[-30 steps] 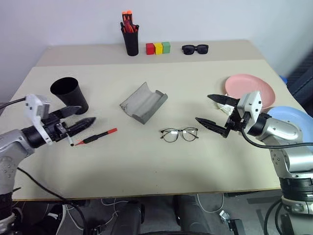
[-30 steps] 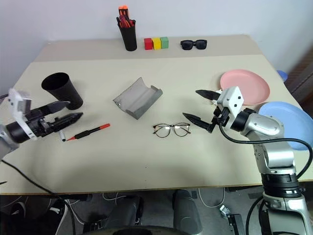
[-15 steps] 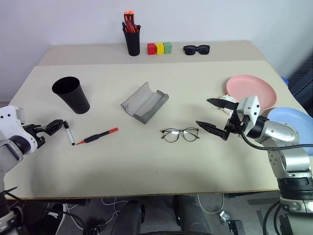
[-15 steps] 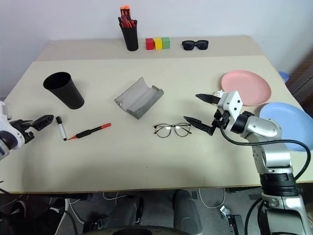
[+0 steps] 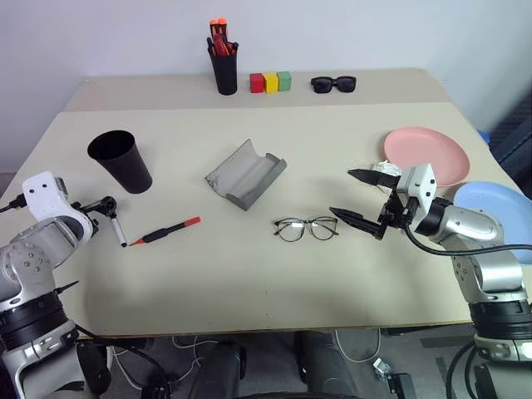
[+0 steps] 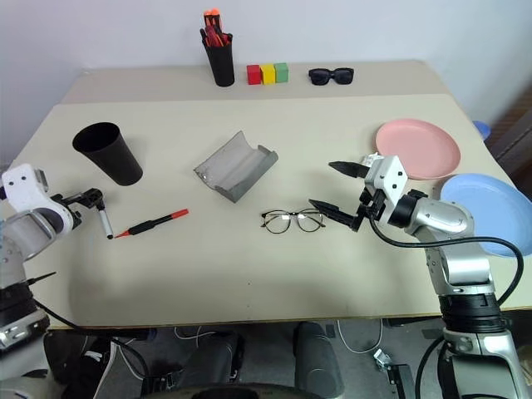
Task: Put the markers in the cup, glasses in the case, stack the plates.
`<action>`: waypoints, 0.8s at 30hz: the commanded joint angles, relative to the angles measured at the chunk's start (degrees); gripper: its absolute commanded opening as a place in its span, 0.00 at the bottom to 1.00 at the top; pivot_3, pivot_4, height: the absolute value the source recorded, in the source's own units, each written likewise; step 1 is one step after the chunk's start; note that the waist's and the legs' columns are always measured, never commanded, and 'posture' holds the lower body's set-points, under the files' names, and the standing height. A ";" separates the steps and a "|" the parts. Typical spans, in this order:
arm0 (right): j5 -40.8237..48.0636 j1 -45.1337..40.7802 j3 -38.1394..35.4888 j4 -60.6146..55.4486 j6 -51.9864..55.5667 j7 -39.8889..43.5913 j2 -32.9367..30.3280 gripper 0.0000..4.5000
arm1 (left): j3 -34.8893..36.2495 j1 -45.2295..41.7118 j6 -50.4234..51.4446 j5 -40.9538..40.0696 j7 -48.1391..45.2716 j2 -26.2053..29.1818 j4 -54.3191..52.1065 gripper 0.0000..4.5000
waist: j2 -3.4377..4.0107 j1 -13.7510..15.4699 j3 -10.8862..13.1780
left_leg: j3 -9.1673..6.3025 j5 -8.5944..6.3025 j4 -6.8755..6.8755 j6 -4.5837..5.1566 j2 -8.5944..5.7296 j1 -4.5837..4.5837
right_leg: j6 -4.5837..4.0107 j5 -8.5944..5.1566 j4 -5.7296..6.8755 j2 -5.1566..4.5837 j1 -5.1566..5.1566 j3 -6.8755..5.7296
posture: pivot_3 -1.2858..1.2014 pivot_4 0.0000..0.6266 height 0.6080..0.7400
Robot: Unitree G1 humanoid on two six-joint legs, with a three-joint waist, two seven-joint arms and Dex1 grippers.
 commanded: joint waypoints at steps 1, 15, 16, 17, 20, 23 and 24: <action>0.28 -0.11 -1.12 -3.28 0.09 -0.94 -0.36 0.99 | -3.12 -1.82 -1.84 2.31 -0.81 -0.17 2.02 1.00 | 0.00 0.00 0.00 | 0.00 0.01 0.00 -0.01 0.00 0.00 | 0.00 0.00 0.00 0.00 0.00 0.00 | 0.52 0.24 1.00; 1.17 1.01 -4.23 -5.98 3.10 -2.61 -2.49 1.00 | -7.71 -4.63 -7.97 8.96 -3.67 -1.02 12.68 0.48 | 0.00 0.15 0.00 | 0.00 0.03 0.00 -0.05 -0.02 0.00 | 0.00 0.00 0.04 -0.01 0.00 0.00 | 0.52 0.24 1.00; 1.18 0.95 -4.28 -6.18 3.28 -2.70 -2.55 1.00 | -7.62 -4.55 -7.63 8.96 -3.82 -1.21 12.57 0.37 | 0.00 0.15 0.00 | 0.00 0.03 0.01 -0.05 -0.03 0.00 | 0.00 0.00 0.03 -0.03 0.00 0.00 | 0.52 0.24 1.00; 1.20 0.85 -4.30 -6.38 3.52 -2.80 -2.60 1.00 | -7.25 -4.29 -7.07 8.90 -3.83 -1.42 12.46 0.24 | -0.01 0.16 -0.01 | 0.00 0.03 0.01 -0.05 -0.04 0.00 | 0.00 0.00 0.03 -0.04 0.00 0.00 | 0.52 0.24 1.00; 1.08 0.62 -4.25 -6.48 3.84 -2.91 -2.64 1.00 | -6.18 -3.41 -4.70 8.42 -4.04 -1.38 11.62 0.01 | 0.00 0.14 -0.01 | 0.00 0.03 0.01 -0.05 -0.05 0.01 | 0.01 0.00 0.05 -0.05 0.00 0.00 | 0.52 0.24 1.00; 0.85 0.07 -3.85 -6.22 3.91 -2.88 -2.48 1.00 | -4.88 -2.25 -1.22 7.61 -4.78 -0.47 9.36 0.01 | 0.00 0.03 -0.01 | 0.00 0.03 0.01 -0.04 -0.05 0.01 | 0.01 0.00 0.05 -0.05 0.00 0.00 | 0.52 0.24 1.00; 0.86 -0.24 -3.62 -6.14 3.96 -2.87 -2.33 1.00 | -4.64 -1.60 0.36 7.00 -6.00 0.29 8.21 0.01 | 0.00 -0.07 -0.01 | 0.00 0.03 0.00 -0.04 -0.05 0.02 | 0.01 0.00 0.05 -0.05 0.00 0.00 | 0.52 0.24 1.00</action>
